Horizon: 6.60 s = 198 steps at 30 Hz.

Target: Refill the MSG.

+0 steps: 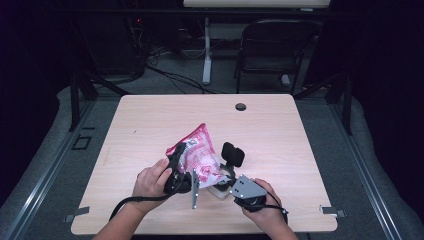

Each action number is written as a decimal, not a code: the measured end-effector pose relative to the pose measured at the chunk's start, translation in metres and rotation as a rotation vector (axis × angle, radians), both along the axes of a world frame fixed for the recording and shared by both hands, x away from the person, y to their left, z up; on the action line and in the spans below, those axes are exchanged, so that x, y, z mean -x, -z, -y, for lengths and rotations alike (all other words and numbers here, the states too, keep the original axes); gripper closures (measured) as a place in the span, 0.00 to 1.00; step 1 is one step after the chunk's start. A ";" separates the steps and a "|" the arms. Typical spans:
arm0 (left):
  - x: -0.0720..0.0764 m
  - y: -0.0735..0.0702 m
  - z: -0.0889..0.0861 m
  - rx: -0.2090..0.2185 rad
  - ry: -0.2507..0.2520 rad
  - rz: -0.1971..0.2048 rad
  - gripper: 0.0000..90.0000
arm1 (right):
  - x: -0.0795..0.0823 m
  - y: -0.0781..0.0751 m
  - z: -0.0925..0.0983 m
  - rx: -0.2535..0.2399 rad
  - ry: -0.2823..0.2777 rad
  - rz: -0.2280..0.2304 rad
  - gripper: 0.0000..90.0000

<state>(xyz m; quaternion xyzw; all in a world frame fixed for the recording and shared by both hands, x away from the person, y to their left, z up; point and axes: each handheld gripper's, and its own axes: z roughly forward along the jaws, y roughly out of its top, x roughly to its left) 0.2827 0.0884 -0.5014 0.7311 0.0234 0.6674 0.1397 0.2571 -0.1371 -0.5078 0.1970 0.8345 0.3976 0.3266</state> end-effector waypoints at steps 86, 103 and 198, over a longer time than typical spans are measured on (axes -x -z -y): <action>0.002 -0.008 0.005 -0.009 0.025 0.046 0.77 | 0.000 0.000 0.000 0.001 -0.010 -0.007 1.00; 0.003 -0.009 0.007 -0.025 0.034 0.062 0.77 | 0.000 0.001 0.000 0.005 -0.005 -0.007 1.00; 0.004 -0.011 0.008 -0.013 0.042 0.064 0.77 | 0.000 0.002 0.000 0.010 -0.005 -0.009 1.00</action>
